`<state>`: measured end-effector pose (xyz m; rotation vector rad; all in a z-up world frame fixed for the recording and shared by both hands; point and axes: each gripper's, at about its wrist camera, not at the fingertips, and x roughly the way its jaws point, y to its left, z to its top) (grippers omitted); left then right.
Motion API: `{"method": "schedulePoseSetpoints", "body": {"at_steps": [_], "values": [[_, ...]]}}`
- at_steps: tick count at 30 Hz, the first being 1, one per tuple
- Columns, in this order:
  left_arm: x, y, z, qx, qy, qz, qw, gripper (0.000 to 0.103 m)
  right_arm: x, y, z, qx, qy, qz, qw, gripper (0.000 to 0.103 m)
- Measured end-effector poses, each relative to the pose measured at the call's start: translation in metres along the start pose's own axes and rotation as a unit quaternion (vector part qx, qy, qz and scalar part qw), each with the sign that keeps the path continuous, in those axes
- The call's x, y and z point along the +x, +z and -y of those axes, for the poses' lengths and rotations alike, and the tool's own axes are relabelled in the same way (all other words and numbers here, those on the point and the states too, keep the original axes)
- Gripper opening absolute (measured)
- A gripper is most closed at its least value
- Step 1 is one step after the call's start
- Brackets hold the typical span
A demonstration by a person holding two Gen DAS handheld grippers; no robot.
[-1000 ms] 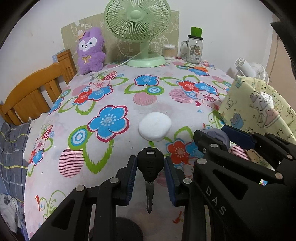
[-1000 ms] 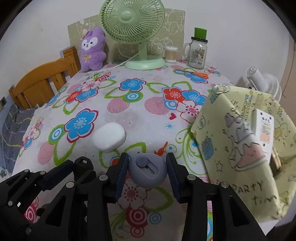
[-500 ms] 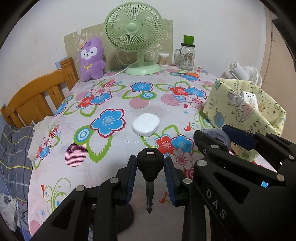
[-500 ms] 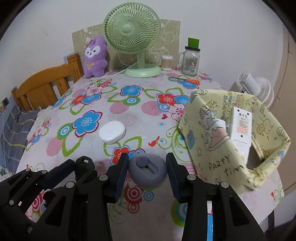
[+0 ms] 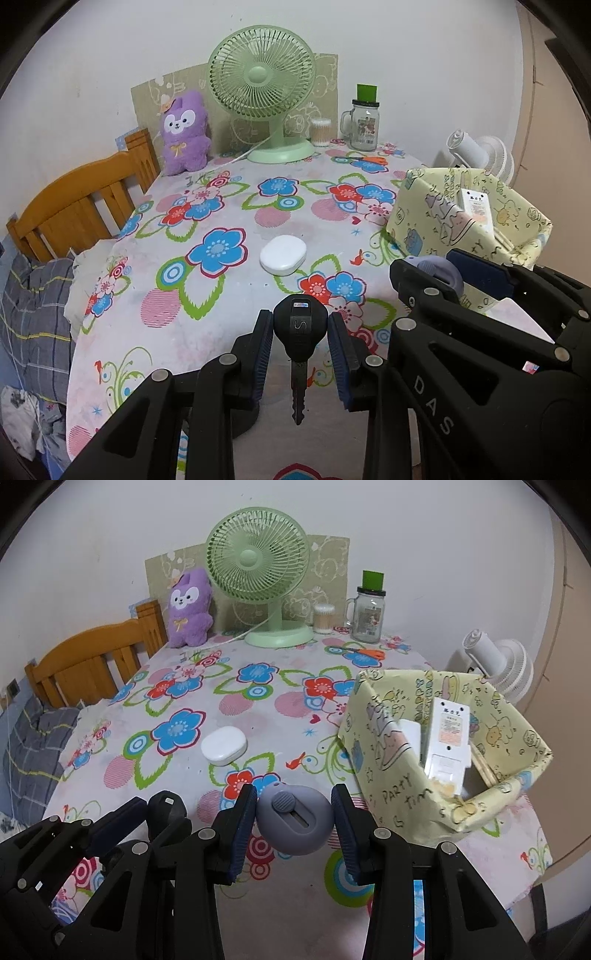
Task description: Organize rigid objects
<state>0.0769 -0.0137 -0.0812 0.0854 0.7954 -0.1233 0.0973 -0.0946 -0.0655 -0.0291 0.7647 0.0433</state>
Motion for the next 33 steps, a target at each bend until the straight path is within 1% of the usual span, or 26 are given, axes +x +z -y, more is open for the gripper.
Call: {"method": "schedulePoseSetpoints", "body": {"at_steps": [19, 33], "values": [[-0.031, 0.025, 0.028, 0.023, -0.005, 0.033, 0.9992, 0.030, -0.039, 0.019, 0.029, 0.019, -0.014, 0.032, 0.999, 0.045], [-0.038, 0.044, 0.049, 0.031, 0.001, 0.048, 0.9984, 0.030, -0.050, 0.033, 0.051, 0.025, -0.012, 0.046, 0.999, 0.045]]}}
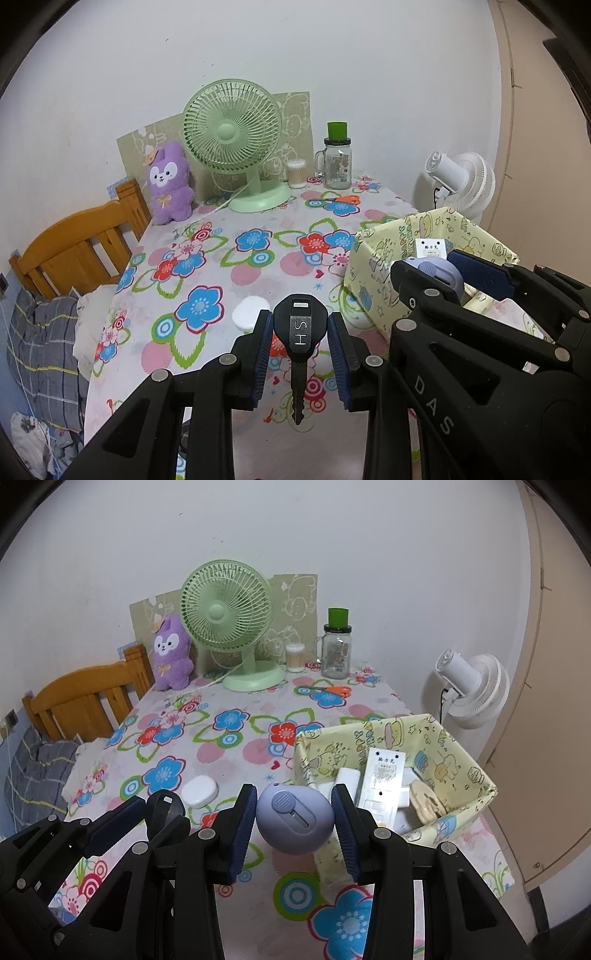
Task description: Organize rigid objects
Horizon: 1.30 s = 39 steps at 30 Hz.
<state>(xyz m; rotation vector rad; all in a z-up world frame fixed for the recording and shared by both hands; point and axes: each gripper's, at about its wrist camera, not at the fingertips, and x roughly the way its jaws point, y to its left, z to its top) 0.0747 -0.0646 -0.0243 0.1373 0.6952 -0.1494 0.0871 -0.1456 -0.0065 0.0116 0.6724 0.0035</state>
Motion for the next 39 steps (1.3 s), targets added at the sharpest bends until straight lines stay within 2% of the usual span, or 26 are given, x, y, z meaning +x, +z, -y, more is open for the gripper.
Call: {"method": "schedulePoseSetpoints", "body": {"at_steps": [25, 39], "values": [[0.020, 0.039, 0.057, 0.013, -0.015, 0.001, 0.9998, 0.030, 0.015, 0.030, 0.066, 0.012, -0.006, -0.006, 1.000, 0.045], [0.047, 0.058, 0.092, 0.028, -0.033, -0.005, 0.9990, 0.030, 0.034, 0.041, 0.109, 0.028, -0.024, -0.014, 0.999, 0.045]]}}
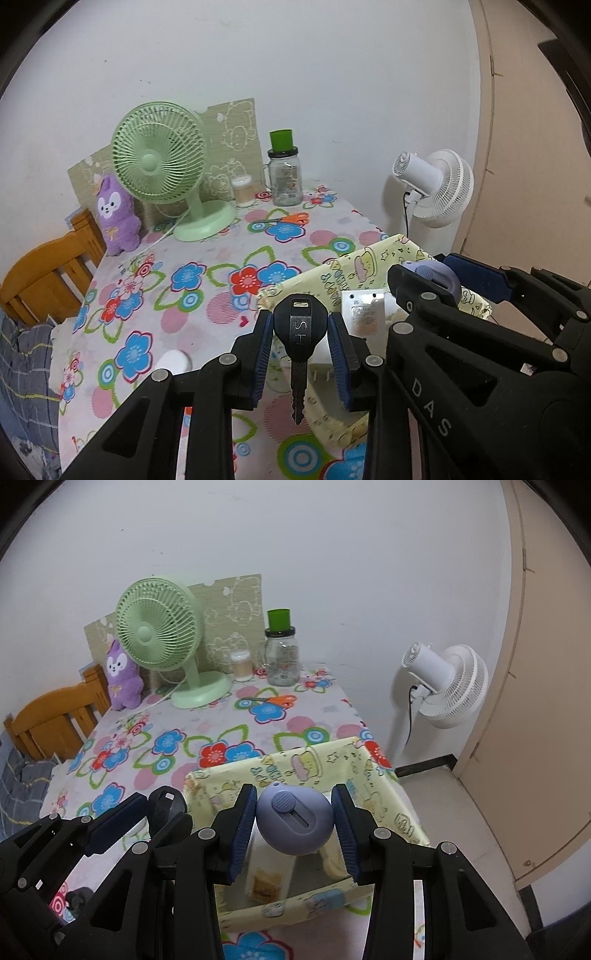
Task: Organize rigid objects
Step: 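Lower the black key and lavender case into the basket and open both grippers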
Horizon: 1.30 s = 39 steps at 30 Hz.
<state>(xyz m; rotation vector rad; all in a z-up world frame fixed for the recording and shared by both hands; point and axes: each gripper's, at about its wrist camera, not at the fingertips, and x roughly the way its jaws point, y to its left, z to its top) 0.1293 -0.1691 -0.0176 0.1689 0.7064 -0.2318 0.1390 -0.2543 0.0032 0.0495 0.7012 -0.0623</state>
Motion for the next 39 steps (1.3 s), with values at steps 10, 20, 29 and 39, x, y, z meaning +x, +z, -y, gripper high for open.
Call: {"method": "schedulePoseSetpoints", "body": {"at_steps": [10, 20, 29, 39], "values": [[0.027, 0.009, 0.019, 0.014, -0.018, -0.020, 0.9996, 0.030, 0.022, 0.002, 0.024, 0.016, -0.015, -0.021, 1.000, 0.045], [0.055, 0.009, 0.030, 0.023, -0.024, -0.046, 0.9984, 0.030, 0.049, -0.001, 0.039, 0.025, -0.029, -0.049, 0.998, 0.045], [0.077, 0.009, 0.036, 0.030, -0.031, -0.073, 0.9964, 0.028, 0.071, -0.006, 0.048, 0.034, -0.035, -0.077, 0.996, 0.045], [0.088, 0.009, 0.037, 0.033, -0.034, -0.086, 0.9952, 0.029, 0.086, -0.009, 0.050, 0.041, -0.034, -0.090, 0.995, 0.045]]}}
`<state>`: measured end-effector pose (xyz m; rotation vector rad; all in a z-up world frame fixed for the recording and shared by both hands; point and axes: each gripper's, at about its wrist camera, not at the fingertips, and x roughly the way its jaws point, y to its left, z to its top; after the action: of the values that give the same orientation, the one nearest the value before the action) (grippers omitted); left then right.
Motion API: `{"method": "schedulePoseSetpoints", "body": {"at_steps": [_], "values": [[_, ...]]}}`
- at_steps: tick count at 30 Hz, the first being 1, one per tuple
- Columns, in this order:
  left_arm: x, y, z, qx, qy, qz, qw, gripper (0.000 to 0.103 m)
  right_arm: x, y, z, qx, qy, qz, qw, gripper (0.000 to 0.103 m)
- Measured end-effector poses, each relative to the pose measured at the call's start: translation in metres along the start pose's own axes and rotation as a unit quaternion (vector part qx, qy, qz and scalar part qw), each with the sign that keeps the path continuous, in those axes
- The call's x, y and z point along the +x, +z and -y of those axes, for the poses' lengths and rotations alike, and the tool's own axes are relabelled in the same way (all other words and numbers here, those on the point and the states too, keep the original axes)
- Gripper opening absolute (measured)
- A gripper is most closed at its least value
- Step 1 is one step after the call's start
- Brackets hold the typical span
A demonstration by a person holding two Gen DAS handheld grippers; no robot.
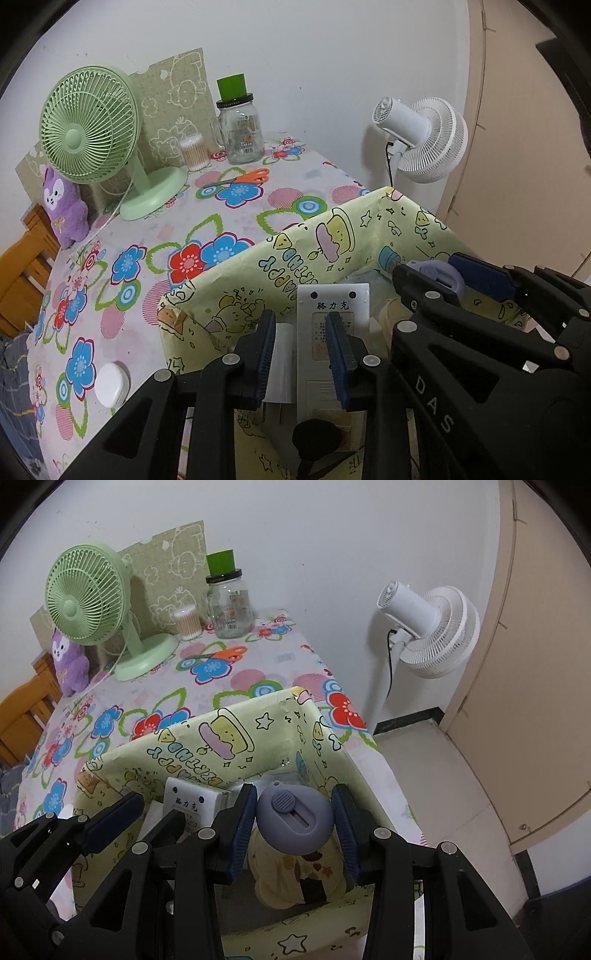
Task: Organize rigid objects
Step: 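Lower the black key and lavender case into the basket and open both grippers, then lift both grippers out of the basket and back over the sheet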
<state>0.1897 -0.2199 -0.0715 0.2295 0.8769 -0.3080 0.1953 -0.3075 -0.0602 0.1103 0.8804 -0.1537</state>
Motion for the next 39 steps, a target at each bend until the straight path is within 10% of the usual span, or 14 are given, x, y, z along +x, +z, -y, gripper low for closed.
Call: {"method": "schedulePoseSetpoints", "body": {"at_steps": [9, 14, 39], "values": [[-0.001, -0.003, -0.002, 0.003, -0.004, -0.009, 0.9999, 0.054, 0.001, -0.003, -0.004, 0.002, 0.019, -0.006, 1.000, 0.049], [-0.009, -0.006, 0.000, 0.007, -0.005, 0.001, 1.0000, 0.068, -0.008, -0.006, -0.004, 0.005, 0.016, 0.008, 1.000, 0.070], [-0.061, -0.038, -0.015, 0.011, 0.003, 0.036, 0.9993, 0.083, -0.064, -0.037, -0.028, 0.004, 0.010, 0.049, 0.999, 0.089]]}}
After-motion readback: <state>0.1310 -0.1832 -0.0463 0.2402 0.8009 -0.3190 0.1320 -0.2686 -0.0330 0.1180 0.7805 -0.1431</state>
